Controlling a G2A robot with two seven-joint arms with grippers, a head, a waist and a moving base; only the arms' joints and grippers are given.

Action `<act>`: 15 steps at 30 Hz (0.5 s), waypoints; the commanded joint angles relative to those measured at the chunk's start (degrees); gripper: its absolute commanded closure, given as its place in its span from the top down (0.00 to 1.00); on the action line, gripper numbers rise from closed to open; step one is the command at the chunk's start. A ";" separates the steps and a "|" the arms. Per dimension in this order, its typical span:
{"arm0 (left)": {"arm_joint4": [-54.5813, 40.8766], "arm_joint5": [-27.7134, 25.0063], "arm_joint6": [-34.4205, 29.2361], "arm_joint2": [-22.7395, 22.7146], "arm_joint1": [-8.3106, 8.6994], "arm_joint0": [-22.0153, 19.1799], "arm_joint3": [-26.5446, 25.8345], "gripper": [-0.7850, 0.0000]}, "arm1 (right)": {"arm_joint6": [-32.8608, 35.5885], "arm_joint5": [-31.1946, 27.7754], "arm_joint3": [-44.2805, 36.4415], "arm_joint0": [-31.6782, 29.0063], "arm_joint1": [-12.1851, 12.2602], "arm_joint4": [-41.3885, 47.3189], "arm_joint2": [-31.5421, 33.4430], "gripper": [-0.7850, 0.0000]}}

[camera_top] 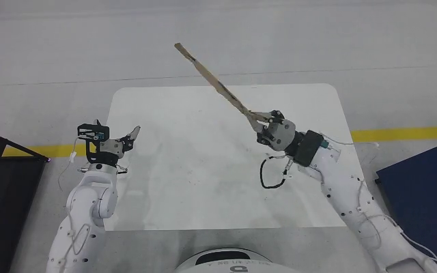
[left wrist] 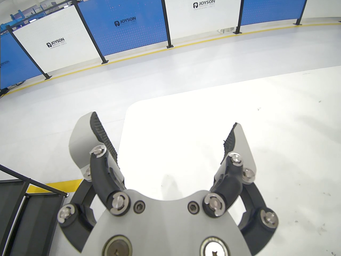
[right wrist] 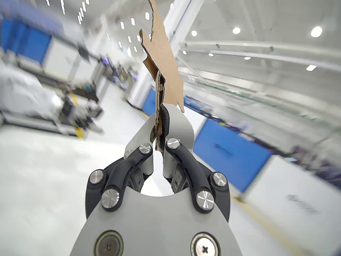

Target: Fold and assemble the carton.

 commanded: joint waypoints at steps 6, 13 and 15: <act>0.00 0.00 0.00 0.00 0.00 0.00 0.00 1.00 | 4.25 -6.67 7.76 3.48 -1.99 21.23 -4.21 0.00; -0.11 -0.04 -0.01 -0.01 -0.01 -0.05 0.05 1.00 | 4.25 -6.67 7.76 3.48 -1.99 21.23 -4.21 0.00; -0.95 -3.64 -1.92 0.64 0.06 -1.01 0.94 1.00 | 4.38 -7.45 7.51 2.82 -2.07 23.16 -4.29 0.00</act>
